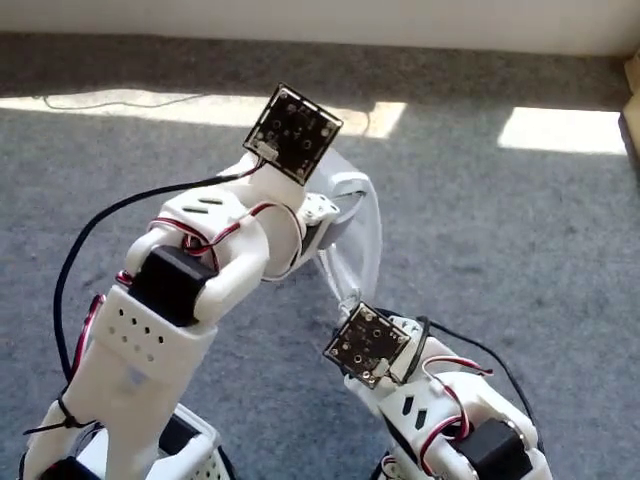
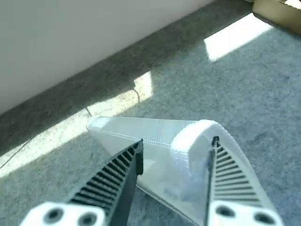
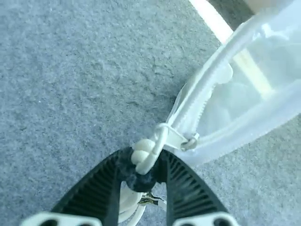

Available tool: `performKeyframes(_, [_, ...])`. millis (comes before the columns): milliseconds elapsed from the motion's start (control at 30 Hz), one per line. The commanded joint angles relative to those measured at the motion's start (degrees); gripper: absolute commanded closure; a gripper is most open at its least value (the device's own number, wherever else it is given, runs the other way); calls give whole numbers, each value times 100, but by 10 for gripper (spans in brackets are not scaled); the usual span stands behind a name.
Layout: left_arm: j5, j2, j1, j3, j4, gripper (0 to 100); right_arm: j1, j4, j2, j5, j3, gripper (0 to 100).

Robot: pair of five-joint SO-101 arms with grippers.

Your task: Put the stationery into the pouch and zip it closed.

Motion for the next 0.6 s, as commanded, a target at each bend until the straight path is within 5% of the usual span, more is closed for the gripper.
performKeyframes(0, [-123,-66,347,136,-527,771,-57,4,-75,88,-31,991])
performKeyframes(333, [-369,-119,699,171,-563,771,-57,4,-75,88,-31,991])
performKeyframes(567, [-360,-127,48,-75,-519,771,-48,-13,-75,79,-31,991])
